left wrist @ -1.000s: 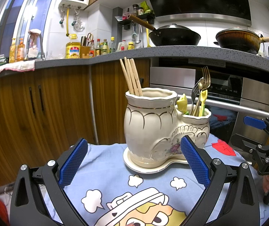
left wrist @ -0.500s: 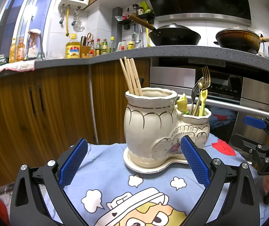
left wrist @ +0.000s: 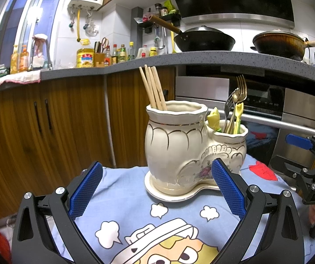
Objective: Organize utensils
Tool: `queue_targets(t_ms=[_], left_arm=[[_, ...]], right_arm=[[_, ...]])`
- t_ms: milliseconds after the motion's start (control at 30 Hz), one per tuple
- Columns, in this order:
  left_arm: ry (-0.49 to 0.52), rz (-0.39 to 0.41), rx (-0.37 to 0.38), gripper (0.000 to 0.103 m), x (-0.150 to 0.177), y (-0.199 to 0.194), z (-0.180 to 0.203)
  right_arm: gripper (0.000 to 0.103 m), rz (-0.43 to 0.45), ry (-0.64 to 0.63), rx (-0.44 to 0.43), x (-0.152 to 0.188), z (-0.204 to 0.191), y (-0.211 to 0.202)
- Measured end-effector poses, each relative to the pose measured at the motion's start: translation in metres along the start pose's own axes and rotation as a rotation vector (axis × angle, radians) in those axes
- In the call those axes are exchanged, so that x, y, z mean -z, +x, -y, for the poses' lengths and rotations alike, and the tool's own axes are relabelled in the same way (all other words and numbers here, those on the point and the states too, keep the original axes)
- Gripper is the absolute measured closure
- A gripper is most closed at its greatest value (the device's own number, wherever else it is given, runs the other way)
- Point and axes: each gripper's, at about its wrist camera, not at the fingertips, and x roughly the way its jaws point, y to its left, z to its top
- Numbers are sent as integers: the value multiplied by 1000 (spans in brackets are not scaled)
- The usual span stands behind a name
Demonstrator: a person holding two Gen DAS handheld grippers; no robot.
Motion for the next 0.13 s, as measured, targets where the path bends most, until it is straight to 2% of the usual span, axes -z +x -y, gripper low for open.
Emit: queue_targets(t_ms=[133], left_arm=[[-1,-2,1,5,1,0,0]], right_arm=[[5,-2,0,0,0,0,0]])
